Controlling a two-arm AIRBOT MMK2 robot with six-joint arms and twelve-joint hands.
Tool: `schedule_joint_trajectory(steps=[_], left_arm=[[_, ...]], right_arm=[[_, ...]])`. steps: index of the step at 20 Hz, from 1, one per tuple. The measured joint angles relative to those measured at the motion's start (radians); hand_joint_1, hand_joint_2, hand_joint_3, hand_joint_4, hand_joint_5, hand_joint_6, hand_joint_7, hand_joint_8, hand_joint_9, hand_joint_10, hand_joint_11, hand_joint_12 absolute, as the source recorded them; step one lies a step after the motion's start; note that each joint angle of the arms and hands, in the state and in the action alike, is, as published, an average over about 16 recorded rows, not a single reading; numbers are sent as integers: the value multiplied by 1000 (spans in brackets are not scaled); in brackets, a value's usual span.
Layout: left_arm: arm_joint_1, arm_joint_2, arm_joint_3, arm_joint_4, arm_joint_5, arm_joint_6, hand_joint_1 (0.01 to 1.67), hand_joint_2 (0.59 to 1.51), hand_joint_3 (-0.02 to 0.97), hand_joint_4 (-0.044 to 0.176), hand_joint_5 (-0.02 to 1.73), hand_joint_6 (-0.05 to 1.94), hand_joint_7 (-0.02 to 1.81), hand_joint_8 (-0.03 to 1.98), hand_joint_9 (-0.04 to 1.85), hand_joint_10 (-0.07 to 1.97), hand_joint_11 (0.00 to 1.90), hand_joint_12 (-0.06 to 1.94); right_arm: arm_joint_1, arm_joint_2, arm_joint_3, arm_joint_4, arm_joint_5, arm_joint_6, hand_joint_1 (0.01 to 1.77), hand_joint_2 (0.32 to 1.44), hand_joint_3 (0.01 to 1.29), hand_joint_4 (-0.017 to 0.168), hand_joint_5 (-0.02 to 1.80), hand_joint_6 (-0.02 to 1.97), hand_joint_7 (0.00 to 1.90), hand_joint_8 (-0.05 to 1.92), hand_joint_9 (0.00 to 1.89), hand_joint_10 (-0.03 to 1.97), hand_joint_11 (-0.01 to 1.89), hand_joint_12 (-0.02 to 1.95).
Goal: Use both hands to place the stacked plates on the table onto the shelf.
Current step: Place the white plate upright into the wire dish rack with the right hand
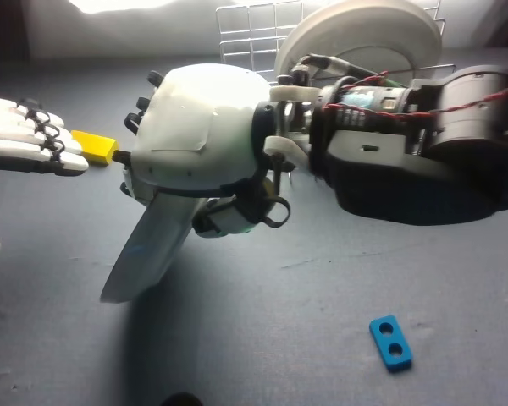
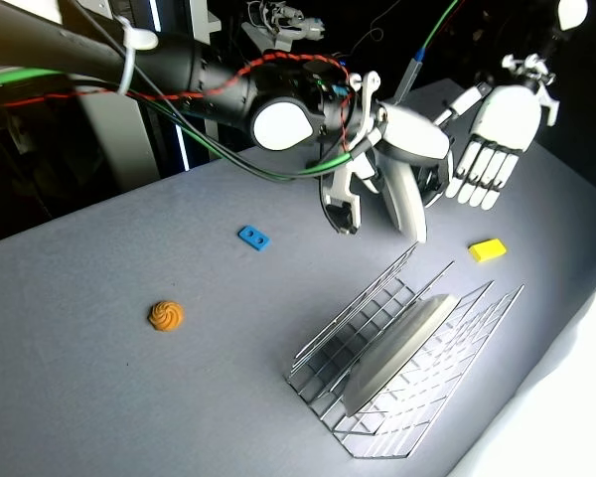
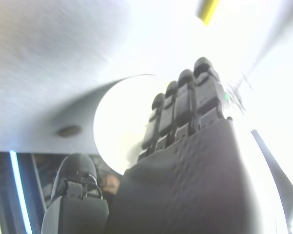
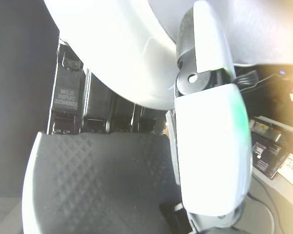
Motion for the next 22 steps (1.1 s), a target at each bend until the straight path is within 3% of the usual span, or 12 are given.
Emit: schedule_joint_trajectory(steps=[6,13,22], left_arm=[[-70,46,-17,9,-2,-24,15,1179,14,4,14,19,17,-5,22,19,14,10],[-125,82,-33,39,-3,-55,14,1185,15,5,19,18,19,-5,22,18,14,10],[-163,105,-49,63,-5,-68,14,1188,14,4,22,19,21,-5,23,18,15,10]], right_arm=[[84,75,-63,99,-32,2,1191,995,15,12,1020,747,1101,759,1238,36,762,1044],[173,140,-90,342,-57,6,1192,994,15,14,1022,752,1101,766,1244,29,771,1044],[217,181,-94,660,-12,17,1193,994,16,14,1013,777,1097,777,1251,27,770,1044]])
